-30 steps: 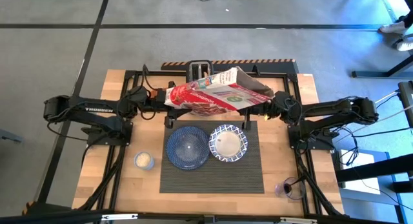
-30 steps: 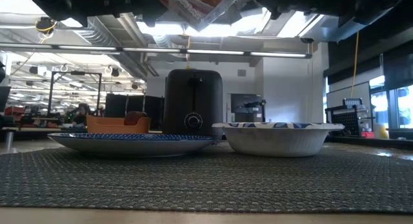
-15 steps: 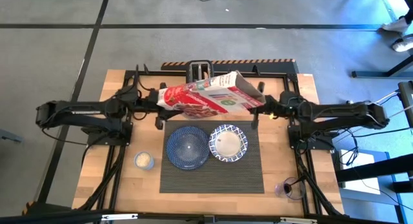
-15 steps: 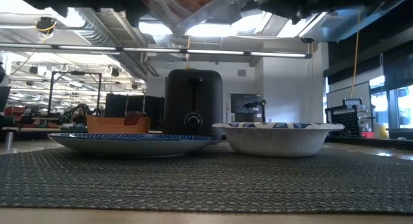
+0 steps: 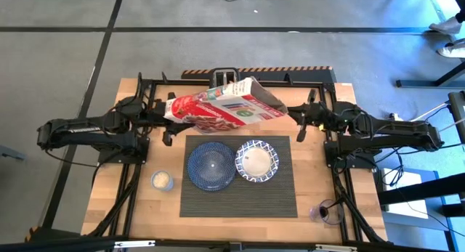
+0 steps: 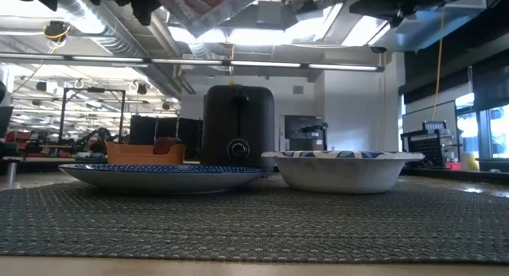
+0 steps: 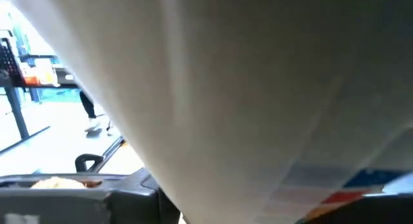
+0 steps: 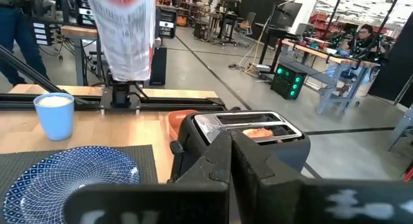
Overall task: Arrange a breakfast setting
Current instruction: Pour the cereal into the blue patterned bowl from the cereal box
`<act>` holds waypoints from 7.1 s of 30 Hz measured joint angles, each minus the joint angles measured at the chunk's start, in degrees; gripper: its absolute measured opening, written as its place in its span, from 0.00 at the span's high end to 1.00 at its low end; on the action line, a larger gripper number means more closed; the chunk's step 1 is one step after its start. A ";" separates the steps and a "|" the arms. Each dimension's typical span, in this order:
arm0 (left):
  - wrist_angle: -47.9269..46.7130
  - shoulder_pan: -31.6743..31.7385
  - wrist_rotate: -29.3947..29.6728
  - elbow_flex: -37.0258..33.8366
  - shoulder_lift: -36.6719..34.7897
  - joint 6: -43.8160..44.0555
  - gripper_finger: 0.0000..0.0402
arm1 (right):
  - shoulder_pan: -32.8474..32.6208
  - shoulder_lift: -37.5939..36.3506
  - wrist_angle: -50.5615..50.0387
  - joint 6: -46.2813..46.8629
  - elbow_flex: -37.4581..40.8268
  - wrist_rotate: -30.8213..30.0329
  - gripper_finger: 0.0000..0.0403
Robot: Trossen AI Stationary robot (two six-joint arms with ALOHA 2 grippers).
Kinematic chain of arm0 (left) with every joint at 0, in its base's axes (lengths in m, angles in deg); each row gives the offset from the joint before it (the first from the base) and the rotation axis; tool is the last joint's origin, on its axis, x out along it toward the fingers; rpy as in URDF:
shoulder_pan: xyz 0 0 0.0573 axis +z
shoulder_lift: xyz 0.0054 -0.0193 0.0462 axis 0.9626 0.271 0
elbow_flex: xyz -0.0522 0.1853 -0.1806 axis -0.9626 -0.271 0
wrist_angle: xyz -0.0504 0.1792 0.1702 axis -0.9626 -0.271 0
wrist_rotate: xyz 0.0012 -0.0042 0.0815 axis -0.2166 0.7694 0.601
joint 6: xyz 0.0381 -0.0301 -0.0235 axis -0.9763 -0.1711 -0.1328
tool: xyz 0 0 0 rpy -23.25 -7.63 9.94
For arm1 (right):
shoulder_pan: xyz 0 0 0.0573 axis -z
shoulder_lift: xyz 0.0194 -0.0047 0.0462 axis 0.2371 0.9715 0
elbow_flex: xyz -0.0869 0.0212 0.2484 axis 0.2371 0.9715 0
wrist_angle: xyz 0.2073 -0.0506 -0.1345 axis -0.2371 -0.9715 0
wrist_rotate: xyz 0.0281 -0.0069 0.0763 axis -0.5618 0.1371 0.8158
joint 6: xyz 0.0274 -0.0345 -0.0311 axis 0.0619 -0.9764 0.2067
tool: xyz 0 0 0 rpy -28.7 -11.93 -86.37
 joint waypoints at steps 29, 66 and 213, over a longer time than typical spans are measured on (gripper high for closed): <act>-30.08 -5.10 -2.65 0.04 -4.36 5.11 0.58 | 0.04 -4.66 -2.13 -0.21 0.11 -6.44 1.00; -62.83 -13.94 8.86 32.65 19.94 10.56 0.59 | 0.04 -4.61 -2.69 -0.01 0.11 -5.95 1.00; -68.27 -16.20 13.18 42.69 31.91 12.92 0.59 | 0.04 -4.58 -2.13 -0.04 0.07 -3.98 1.00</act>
